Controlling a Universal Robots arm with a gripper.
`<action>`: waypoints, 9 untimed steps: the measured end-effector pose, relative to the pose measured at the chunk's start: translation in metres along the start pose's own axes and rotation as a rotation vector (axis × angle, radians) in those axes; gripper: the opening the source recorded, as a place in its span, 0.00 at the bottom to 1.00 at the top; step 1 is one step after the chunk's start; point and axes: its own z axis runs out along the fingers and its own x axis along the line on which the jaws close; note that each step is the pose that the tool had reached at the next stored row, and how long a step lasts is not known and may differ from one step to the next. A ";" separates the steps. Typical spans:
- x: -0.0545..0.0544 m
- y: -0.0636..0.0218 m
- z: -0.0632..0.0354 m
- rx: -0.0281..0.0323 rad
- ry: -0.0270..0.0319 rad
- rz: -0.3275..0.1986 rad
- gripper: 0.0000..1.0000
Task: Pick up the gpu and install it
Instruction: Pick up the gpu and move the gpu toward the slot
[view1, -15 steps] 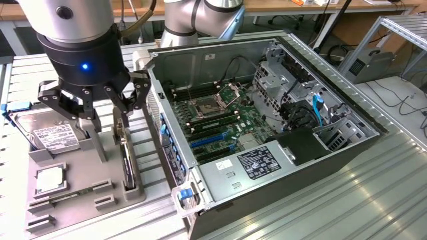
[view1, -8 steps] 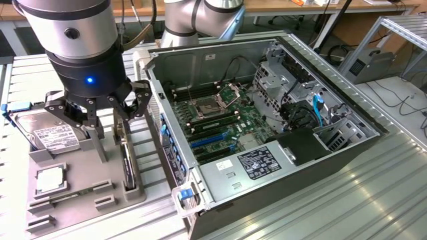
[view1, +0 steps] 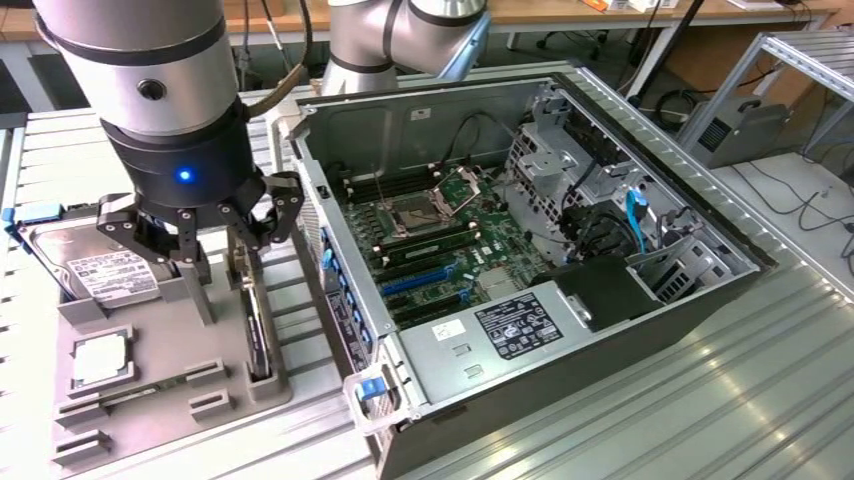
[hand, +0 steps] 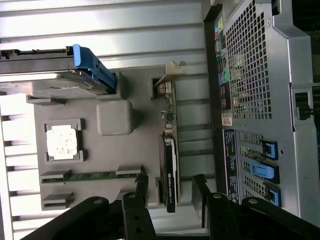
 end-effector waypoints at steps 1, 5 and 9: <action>0.000 0.0000 0.0015 0.0000 0.0000 0.000 0.48; 0.000 -0.0001 0.0075 0.0000 -0.0001 0.003 0.48; 0.000 0.0000 0.0165 0.0001 -0.0003 0.006 0.48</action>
